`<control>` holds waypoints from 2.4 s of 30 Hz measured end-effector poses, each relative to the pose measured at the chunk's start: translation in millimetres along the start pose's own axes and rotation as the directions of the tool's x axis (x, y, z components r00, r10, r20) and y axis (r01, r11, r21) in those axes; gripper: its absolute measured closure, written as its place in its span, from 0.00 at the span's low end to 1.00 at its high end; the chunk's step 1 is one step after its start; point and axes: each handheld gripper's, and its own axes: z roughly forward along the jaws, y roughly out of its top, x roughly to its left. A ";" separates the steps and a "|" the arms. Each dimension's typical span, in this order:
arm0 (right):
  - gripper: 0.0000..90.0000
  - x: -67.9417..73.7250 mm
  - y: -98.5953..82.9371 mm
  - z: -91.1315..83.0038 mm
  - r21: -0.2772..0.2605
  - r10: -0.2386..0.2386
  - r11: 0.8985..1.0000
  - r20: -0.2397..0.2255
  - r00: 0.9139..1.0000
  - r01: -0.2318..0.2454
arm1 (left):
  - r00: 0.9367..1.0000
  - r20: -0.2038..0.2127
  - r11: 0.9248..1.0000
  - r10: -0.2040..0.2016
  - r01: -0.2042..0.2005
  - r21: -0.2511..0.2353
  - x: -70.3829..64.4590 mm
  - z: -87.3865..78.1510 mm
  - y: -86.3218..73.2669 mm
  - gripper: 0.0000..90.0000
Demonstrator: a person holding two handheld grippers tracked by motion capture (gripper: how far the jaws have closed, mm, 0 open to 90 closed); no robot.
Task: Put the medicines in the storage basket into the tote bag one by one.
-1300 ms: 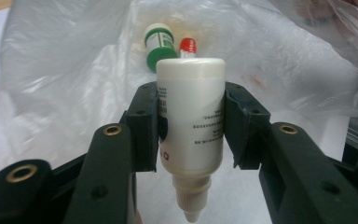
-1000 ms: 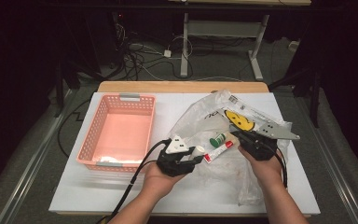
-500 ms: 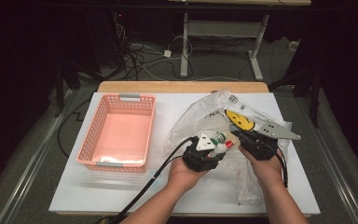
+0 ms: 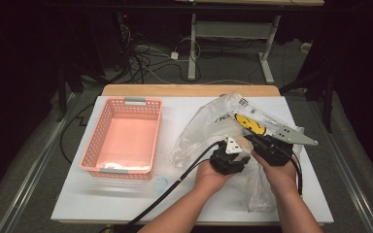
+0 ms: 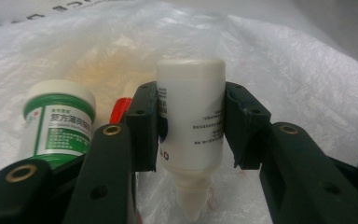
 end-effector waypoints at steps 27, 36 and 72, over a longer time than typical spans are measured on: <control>1.00 2.9 -1.1 1.9 0.012 -0.015 1.000 0.000 1.000 0.015 | 1.000 -0.016 0.999 -0.025 0.026 0.040 -9.4 -100.3 -60.1 0.36; 1.00 3.7 -2.9 2.8 0.021 -0.014 1.000 -0.001 1.000 0.014 | 0.996 -0.022 0.983 -0.092 0.094 0.156 -18.6 -94.5 -85.8 0.17; 1.00 6.1 -1.7 1.4 0.021 -0.020 1.000 -0.007 1.000 0.020 | 0.989 -0.131 0.968 -0.065 0.095 0.232 -12.1 -55.7 -60.0 0.18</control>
